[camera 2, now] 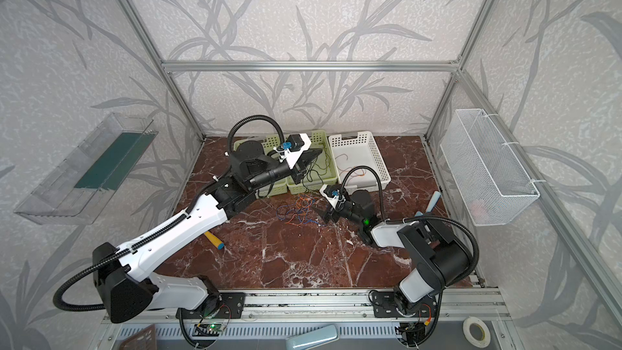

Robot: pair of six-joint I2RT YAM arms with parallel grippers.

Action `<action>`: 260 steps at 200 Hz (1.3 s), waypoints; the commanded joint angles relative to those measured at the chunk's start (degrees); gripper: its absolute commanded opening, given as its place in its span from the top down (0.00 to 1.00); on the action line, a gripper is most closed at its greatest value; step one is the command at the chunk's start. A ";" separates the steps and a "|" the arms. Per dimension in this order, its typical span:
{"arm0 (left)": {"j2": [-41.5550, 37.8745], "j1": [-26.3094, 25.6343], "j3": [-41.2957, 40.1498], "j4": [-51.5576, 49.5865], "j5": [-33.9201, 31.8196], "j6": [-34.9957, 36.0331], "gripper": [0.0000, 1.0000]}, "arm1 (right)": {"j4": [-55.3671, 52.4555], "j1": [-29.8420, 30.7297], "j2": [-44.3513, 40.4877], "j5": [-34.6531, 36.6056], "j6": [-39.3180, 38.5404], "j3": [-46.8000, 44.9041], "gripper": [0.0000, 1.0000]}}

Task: Untangle and sort cables by color
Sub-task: Untie the cable from multiple cables.

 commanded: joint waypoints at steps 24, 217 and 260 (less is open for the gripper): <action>-1.93 -0.55 2.80 -0.59 0.39 0.85 1.00 | 20.82 0.51 9.98 -6.34 7.32 2.46 0.53; 1.09 15.22 19.18 -5.86 -10.02 2.70 1.00 | 2.97 2.02 9.47 -1.04 4.99 5.82 1.00; 5.70 25.14 16.15 -4.12 -9.14 -1.04 1.00 | -1.93 3.01 6.24 -1.59 3.68 5.61 1.00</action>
